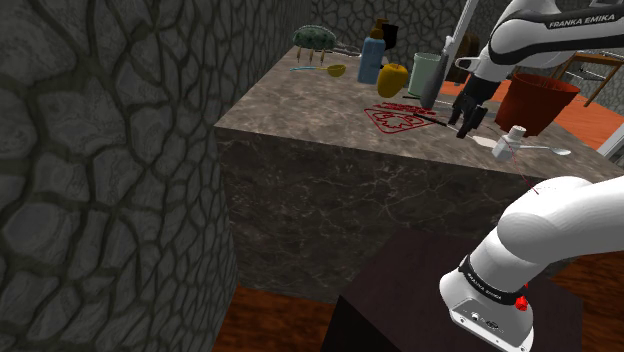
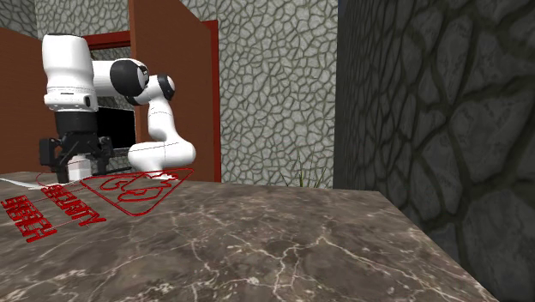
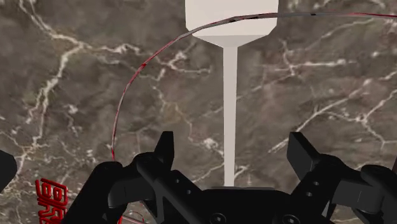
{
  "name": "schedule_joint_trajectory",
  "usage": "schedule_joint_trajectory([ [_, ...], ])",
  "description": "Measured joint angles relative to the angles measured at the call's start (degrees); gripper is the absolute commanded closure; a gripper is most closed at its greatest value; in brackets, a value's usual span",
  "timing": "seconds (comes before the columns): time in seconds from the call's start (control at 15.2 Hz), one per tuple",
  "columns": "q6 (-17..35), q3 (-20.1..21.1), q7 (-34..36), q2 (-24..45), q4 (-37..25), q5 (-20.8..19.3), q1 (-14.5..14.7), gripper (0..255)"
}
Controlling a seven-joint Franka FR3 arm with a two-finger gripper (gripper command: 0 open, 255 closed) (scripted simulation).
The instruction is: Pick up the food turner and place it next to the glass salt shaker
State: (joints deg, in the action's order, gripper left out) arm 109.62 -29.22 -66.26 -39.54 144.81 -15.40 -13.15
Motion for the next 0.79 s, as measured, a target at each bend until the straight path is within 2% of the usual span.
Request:
schedule_joint_trajectory([
  [0.13,-0.87,0.28,0.06,-0.2,-0.67,0.17,0.04,0],
  [0.4,-6.65,1.68,-0.05,-1.05,-5.66,1.09,0.25,0],
  [0.79,-7.53,1.77,-0.18,-1.0,-6.53,1.22,0.3,0],
])
